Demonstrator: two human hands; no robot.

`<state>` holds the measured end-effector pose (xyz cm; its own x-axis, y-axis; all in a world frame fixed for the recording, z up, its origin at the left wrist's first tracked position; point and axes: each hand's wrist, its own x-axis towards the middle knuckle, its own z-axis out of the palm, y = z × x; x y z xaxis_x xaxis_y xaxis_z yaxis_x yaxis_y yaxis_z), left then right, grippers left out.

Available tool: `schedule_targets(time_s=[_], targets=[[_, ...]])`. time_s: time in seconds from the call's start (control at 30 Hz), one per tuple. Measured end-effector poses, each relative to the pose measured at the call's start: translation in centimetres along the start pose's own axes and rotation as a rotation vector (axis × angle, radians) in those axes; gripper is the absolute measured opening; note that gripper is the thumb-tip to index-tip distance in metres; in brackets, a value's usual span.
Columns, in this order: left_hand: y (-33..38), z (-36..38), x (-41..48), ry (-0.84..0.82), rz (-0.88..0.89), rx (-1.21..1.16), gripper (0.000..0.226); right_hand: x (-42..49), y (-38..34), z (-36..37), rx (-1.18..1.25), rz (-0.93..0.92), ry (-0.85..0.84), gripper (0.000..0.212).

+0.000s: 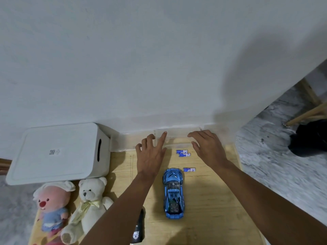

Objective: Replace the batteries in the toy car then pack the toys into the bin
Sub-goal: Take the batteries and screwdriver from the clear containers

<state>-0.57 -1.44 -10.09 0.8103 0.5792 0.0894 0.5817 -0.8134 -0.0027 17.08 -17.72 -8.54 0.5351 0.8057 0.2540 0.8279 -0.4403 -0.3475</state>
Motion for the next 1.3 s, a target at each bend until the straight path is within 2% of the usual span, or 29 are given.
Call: schedule_targets(time_s=[0.2,0.33,0.67,1.03,1.3], targets=[[-0.4,-0.3,0.0,0.003,0.001,-0.024,0.044,-0.2,0.3,0.4,-0.020,-0.040,-0.099,0.044],[-0.3,-0.3,0.7,-0.058,0.048,-0.011,0.040,-0.4,0.4,0.5,-0.019,-0.054,-0.130,0.043],[0.0,-0.6,1.4,-0.111,0.086,-0.015,0.038,0.1,0.5,0.7,-0.029,-0.087,-0.161,0.047],[0.5,-0.7,1.4,-0.148,0.049,-0.012,0.037,0.5,0.0,0.8,-0.028,-0.016,-0.186,0.047],[0.9,-0.9,1.4,-0.162,0.034,-0.029,0.036,1.9,-1.2,0.1,-0.107,0.025,-0.311,0.038]])
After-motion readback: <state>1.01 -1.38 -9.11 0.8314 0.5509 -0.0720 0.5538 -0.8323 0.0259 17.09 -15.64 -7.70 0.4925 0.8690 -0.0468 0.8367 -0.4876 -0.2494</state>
